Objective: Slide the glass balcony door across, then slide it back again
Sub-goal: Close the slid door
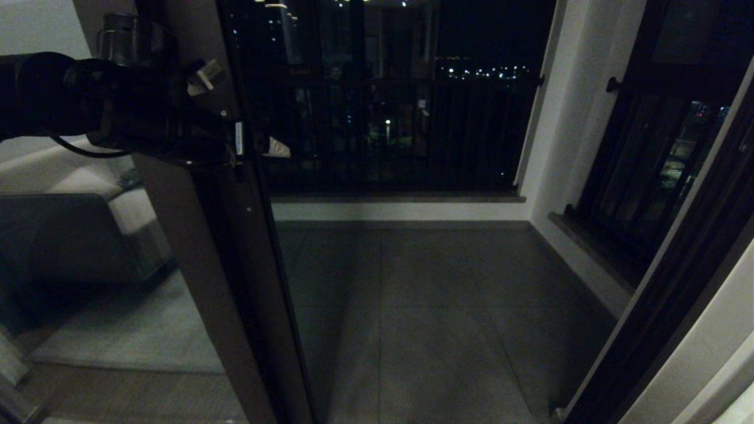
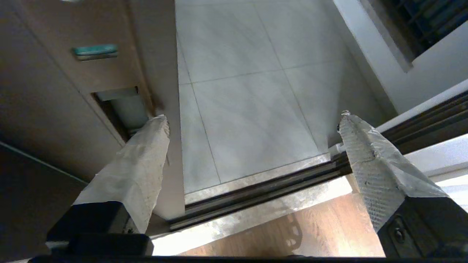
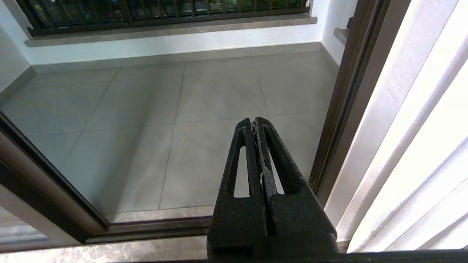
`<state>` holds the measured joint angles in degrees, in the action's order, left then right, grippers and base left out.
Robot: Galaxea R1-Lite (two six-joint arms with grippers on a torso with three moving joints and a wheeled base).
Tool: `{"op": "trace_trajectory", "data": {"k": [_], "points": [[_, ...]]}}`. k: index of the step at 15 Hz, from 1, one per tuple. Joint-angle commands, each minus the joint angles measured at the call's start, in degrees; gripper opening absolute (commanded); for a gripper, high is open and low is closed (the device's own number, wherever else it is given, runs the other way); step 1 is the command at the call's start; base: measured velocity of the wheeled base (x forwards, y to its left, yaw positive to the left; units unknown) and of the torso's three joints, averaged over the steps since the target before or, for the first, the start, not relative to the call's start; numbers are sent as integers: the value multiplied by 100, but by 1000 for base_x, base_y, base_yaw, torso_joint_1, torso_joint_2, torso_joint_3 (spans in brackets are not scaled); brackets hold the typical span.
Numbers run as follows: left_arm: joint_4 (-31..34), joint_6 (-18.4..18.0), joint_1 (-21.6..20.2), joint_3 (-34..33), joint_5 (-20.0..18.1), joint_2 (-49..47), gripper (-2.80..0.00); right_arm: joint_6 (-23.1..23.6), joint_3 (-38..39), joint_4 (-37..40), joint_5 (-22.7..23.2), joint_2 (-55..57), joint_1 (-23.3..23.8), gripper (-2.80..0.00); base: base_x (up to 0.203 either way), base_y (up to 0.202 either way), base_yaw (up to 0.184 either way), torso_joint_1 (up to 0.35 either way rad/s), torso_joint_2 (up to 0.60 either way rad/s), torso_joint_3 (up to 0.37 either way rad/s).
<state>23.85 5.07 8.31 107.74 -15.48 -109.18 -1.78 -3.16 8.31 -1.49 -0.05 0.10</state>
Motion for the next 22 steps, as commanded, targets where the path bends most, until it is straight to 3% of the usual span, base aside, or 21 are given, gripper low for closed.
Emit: {"op": "trace_trajectory", "data": {"k": [1, 4, 22], "points": [[15, -138, -42, -54, 0, -16, 0, 2, -1, 4, -1, 5, -1, -280, 0, 0, 0, 0, 0, 0], [15, -277, -75, -52, 202, 10, 0, 2, -1, 4, -1, 5, -1, -280, 0, 0, 0, 0, 0, 0], [-267, -342, 17, -52, 151, -95, 0, 2, -1, 4, -1, 5, -1, -280, 0, 0, 0, 0, 0, 0]]}}
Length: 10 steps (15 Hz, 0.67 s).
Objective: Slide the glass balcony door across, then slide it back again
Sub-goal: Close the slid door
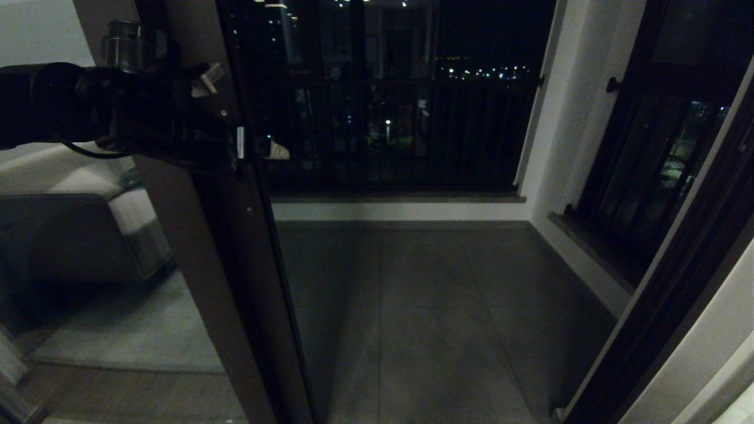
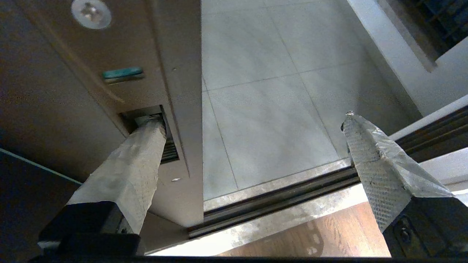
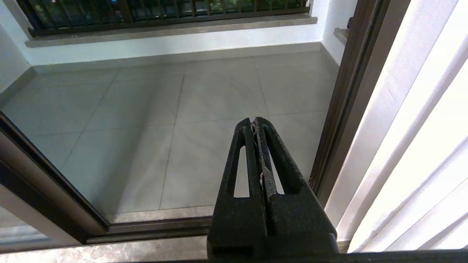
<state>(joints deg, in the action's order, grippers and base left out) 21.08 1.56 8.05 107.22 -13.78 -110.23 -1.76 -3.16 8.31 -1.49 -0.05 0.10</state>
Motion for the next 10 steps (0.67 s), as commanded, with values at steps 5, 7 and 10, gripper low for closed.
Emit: {"op": "trace_trajectory", "data": {"k": [5, 7, 10], "points": [[12, 11, 312, -16, 39, 35, 0, 0, -1, 4, -1, 5, -1, -280, 0, 0, 0, 0, 0, 0], [10, 11, 338, 19, 42, 28, 0, 0, -1, 4, -1, 5, -1, -280, 0, 0, 0, 0, 0, 0], [19, 11, 401, 1, 42, 36, 0, 0, -1, 4, -1, 5, -1, -280, 0, 0, 0, 0, 0, 0]]}}
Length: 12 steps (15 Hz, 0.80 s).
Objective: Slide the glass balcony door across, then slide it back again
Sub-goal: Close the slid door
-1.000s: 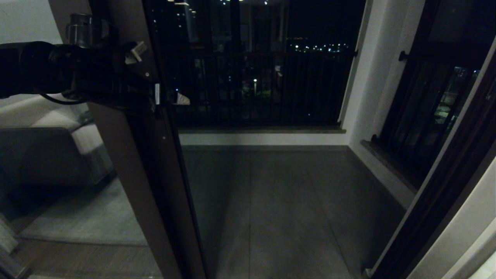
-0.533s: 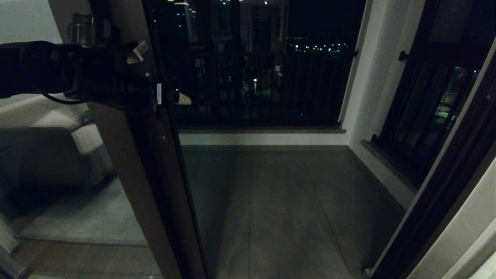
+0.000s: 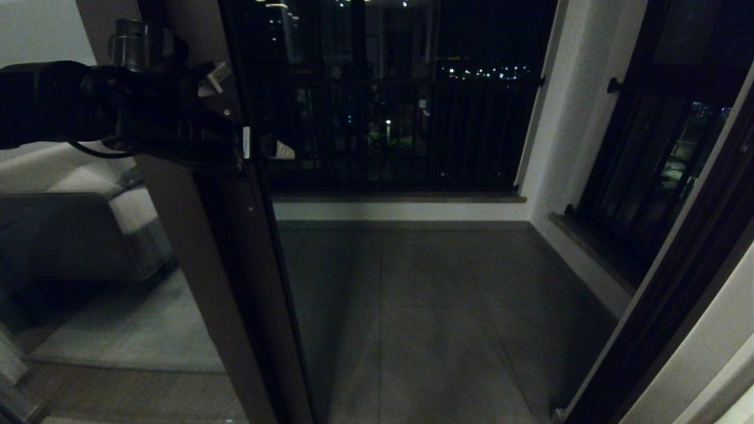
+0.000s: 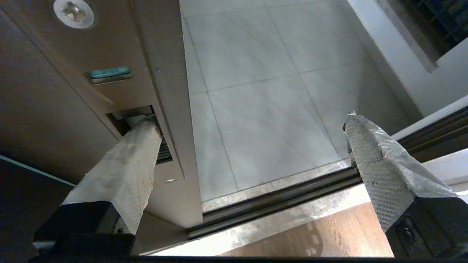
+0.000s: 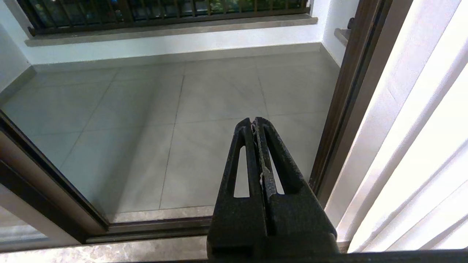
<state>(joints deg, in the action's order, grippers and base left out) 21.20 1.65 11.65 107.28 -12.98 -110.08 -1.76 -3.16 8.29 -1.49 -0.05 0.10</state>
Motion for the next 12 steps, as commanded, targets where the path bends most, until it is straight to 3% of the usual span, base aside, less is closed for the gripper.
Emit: {"op": "trace_trajectory", "data": {"k": [1, 12], "points": [[7, 2, 66, -5, -38, 23, 0, 0, -1, 6, -1, 5, -1, -280, 0, 0, 0, 0, 0, 0], [15, 11, 268, -23, -20, 39, 0, 0, -1, 14, -1, 5, -1, -280, 0, 0, 0, 0, 0, 0]]}}
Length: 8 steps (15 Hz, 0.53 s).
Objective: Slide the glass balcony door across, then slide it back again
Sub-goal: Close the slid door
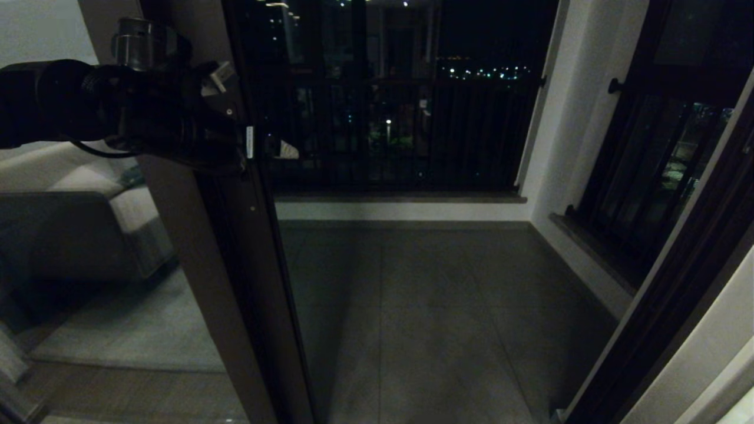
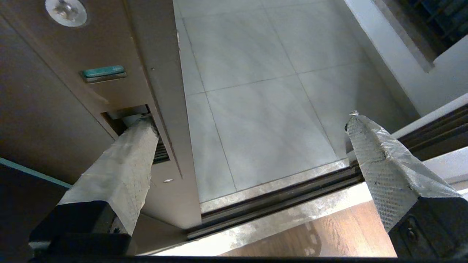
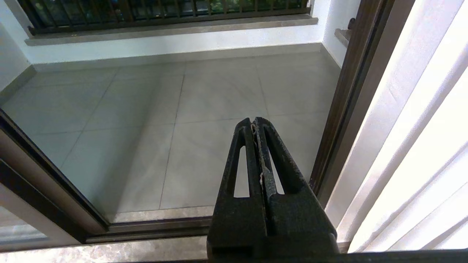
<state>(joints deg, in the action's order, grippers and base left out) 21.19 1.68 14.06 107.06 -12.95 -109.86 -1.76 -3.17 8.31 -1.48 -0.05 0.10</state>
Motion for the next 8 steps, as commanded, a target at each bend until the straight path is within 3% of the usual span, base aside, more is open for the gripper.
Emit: {"op": "trace_trajectory", "data": {"k": [1, 8], "points": [[17, 5, 37, -6, -24, 17, 0, 0, 1, 4, -2, 5, -1, -280, 0, 0, 0, 0, 0, 0], [17, -1, 168, -1, -15, 17, 0, 0, 1, 4, -2, 5, -1, -280, 0, 0, 0, 0, 0, 0]]}}
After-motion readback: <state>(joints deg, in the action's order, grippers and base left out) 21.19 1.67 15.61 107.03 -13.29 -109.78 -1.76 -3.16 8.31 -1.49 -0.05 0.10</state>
